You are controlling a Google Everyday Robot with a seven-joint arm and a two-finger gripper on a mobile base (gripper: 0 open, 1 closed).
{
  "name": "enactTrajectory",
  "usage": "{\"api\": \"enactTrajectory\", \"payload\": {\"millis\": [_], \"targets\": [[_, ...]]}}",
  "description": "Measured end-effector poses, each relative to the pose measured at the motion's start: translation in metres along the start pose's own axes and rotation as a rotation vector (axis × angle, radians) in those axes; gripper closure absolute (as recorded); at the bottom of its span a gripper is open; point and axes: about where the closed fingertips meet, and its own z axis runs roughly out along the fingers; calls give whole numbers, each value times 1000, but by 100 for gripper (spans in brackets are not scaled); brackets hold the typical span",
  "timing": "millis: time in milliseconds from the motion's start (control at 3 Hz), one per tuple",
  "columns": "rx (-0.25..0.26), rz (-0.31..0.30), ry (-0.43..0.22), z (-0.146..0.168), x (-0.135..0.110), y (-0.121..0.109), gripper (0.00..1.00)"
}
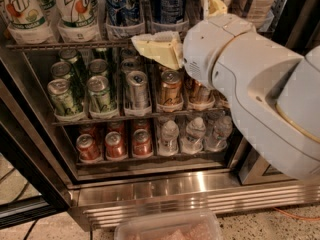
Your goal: Pick pepsi can from top shelf of fridge
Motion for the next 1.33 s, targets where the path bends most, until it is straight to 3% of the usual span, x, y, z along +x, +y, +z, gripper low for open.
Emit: {"api": "enactTrajectory", "payload": {"millis": [333,667,1333], "targets": [[11,28,-1,3,-6,3,24],[27,54,5,4,-7,2,42],[69,88,23,4,-2,-5,46]]}}
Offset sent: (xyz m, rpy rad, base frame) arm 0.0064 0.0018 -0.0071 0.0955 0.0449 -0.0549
